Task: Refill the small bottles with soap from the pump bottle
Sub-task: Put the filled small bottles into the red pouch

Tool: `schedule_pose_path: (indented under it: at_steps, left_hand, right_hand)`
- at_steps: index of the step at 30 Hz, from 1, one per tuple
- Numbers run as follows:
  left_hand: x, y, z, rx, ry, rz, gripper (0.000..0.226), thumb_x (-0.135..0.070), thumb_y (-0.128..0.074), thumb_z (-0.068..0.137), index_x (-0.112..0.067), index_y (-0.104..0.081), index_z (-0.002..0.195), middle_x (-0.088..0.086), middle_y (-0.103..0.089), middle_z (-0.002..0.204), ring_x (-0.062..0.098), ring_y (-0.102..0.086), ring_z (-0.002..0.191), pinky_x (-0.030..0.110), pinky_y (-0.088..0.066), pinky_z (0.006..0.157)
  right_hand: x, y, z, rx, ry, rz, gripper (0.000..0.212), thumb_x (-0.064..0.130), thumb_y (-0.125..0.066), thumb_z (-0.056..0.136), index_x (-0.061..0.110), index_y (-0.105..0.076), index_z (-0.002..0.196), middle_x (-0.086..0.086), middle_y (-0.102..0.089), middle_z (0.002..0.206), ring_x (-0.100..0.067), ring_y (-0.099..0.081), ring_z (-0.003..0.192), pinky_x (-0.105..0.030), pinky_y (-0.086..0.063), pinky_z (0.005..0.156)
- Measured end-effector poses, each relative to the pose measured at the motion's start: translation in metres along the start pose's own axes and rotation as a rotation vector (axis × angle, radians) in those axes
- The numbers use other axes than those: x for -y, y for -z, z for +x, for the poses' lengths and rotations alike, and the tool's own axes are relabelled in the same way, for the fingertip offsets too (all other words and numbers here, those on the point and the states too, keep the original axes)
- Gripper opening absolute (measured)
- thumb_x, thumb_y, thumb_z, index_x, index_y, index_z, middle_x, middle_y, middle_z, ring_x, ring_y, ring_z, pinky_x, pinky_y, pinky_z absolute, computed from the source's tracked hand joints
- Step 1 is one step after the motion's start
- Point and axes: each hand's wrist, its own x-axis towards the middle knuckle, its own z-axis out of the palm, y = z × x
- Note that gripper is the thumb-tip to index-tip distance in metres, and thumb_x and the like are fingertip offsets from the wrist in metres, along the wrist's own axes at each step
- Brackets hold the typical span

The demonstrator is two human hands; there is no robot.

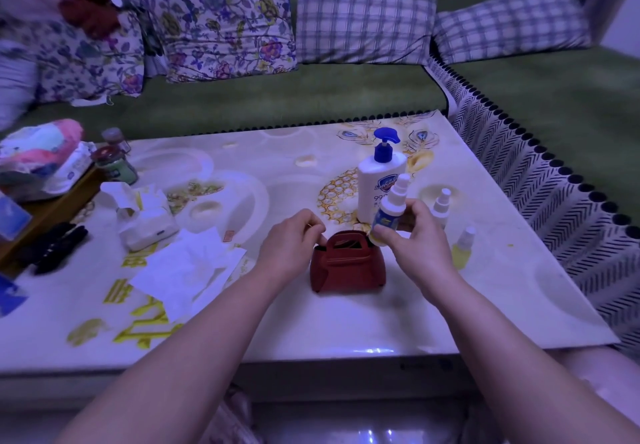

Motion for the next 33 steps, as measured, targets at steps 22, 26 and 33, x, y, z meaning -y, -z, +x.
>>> schedule_pose_path:
  at_steps: [22,26,33]
  left_hand:
    - [-0.007,0.006,0.009,0.195,0.048,0.126,0.018,-0.036,-0.060,0.088,-0.023,-0.071,0.081,-0.005,-0.068,0.080,0.018,-0.061,0.083,0.036,-0.049,0.080]
    - [-0.009,0.010,0.011,0.260,0.066,0.197,0.002,-0.038,-0.070,0.079,-0.039,-0.072,0.081,-0.016,-0.064,0.080,0.012,-0.056,0.088,0.035,-0.047,0.087]
    - [-0.014,0.010,0.007,0.257,-0.006,0.499,0.031,-0.059,-0.062,0.080,-0.046,-0.066,0.107,-0.003,-0.048,0.102,0.020,-0.037,0.114,0.041,-0.032,0.092]
  right_hand:
    - [-0.002,-0.003,0.006,0.091,0.006,-0.079,0.038,0.023,-0.074,0.076,0.021,-0.057,0.109,0.006,-0.069,0.101,-0.014,-0.063,0.098,-0.044,-0.049,0.090]
    - [0.001,-0.004,0.007,0.084,0.003,-0.095,0.038,0.024,-0.074,0.075,0.023,-0.057,0.108,0.008,-0.069,0.103,-0.012,-0.063,0.098,-0.043,-0.050,0.089]
    - [0.003,-0.006,0.005,0.094,-0.009,-0.082,0.044,0.025,-0.072,0.073,0.025,-0.054,0.113,0.008,-0.067,0.105,-0.013,-0.065,0.093,-0.044,-0.051,0.087]
